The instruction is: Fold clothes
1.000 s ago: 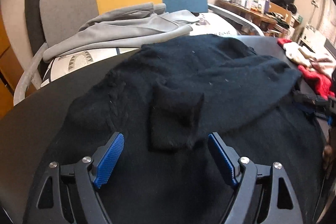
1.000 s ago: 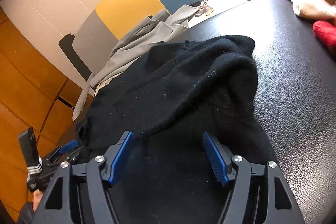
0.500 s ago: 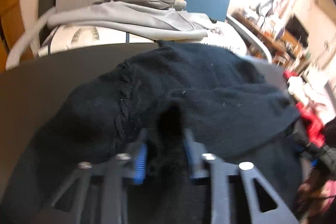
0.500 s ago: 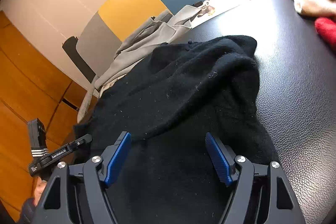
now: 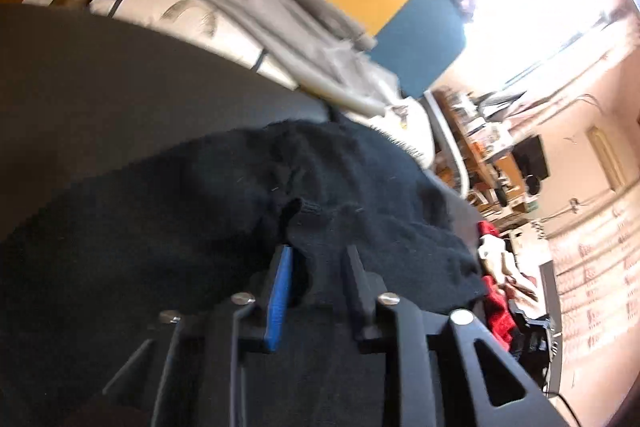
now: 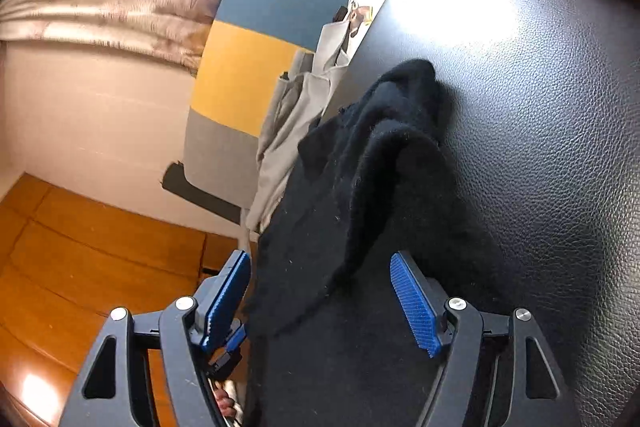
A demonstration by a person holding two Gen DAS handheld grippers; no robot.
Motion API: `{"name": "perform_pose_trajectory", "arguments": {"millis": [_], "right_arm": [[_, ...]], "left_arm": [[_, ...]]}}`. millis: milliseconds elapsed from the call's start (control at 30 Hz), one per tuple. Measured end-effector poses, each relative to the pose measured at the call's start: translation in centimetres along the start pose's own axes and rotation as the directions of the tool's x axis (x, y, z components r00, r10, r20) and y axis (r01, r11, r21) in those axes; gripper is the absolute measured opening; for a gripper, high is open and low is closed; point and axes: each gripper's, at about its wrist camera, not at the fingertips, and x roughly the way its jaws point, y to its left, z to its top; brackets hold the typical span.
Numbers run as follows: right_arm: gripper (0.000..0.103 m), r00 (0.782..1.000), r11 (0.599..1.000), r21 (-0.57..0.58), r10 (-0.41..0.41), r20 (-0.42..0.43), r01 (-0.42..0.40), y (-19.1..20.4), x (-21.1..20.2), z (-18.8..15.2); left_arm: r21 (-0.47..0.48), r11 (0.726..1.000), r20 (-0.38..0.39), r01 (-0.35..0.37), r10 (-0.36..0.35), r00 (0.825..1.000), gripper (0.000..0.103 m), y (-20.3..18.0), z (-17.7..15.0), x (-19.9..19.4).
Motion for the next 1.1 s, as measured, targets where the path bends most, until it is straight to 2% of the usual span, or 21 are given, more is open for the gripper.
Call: {"name": "perform_pose_trajectory", "arguments": {"millis": [100, 233, 467, 500, 567, 600, 733, 900, 967, 1100], "right_arm": [[0.074, 0.999, 0.999, -0.043, -0.030, -0.019, 0.030, 0.7, 0.5, -0.4], [0.074, 0.999, 0.997, -0.069, -0.042, -0.029, 0.040, 1.0, 0.7, -0.6], [0.074, 0.997, 0.994, -0.095, -0.063, -0.043, 0.058, 1.1, 0.9, -0.7], [0.074, 0.996, 0.992, -0.108, -0.077, -0.043, 0.072, 1.3, 1.0, -0.7], [0.074, 0.994, 0.986, -0.133, -0.105, -0.042, 0.098, 1.5, 1.1, -0.8], [0.074, 0.992, 0.984, -0.141, -0.116, -0.042, 0.109, 1.6, 1.1, -0.9], [0.074, 0.988, 0.976, -0.168, -0.149, -0.051, 0.139, 1.8, 1.4, -1.0], [0.074, 0.984, 0.970, -0.187, -0.171, -0.058, 0.157, 1.7, 1.7, -1.0], [0.074, 0.982, 0.967, -0.193, -0.178, -0.059, 0.164, 1.9, 1.8, -1.0], [0.074, 0.982, 0.968, -0.187, -0.180, -0.054, 0.167, 1.8, 1.5, -0.9]], "left_arm": [[-0.060, 0.996, -0.026, 0.066, -0.067, 0.997, 0.041, 1.2, -0.2, 0.4], [-0.077, 0.991, -0.037, 0.113, -0.117, 0.992, 0.042, 1.3, -0.1, 0.8], [-0.137, 0.989, -0.049, 0.056, -0.063, 0.997, 0.040, 1.2, 0.8, 2.2], [-0.126, 0.991, -0.053, 0.040, -0.047, 0.997, 0.039, 0.9, 0.9, 2.3], [-0.056, 0.997, -0.062, -0.059, 0.055, 0.997, 0.015, -0.4, 0.8, 2.8], [-0.018, 0.994, -0.064, -0.112, 0.110, 0.992, 0.012, -1.0, 0.8, 3.1], [0.054, 0.978, -0.039, -0.201, 0.203, 0.978, 0.007, -2.5, 0.6, 3.5], [0.150, 0.936, 0.035, -0.318, 0.316, 0.948, 0.004, -4.3, -0.3, 3.8], [0.170, 0.927, 0.067, -0.335, 0.328, 0.942, 0.003, -4.8, -0.6, 3.4], [0.180, 0.927, 0.103, -0.329, 0.315, 0.943, 0.003, -5.3, -0.7, 2.4]]}}
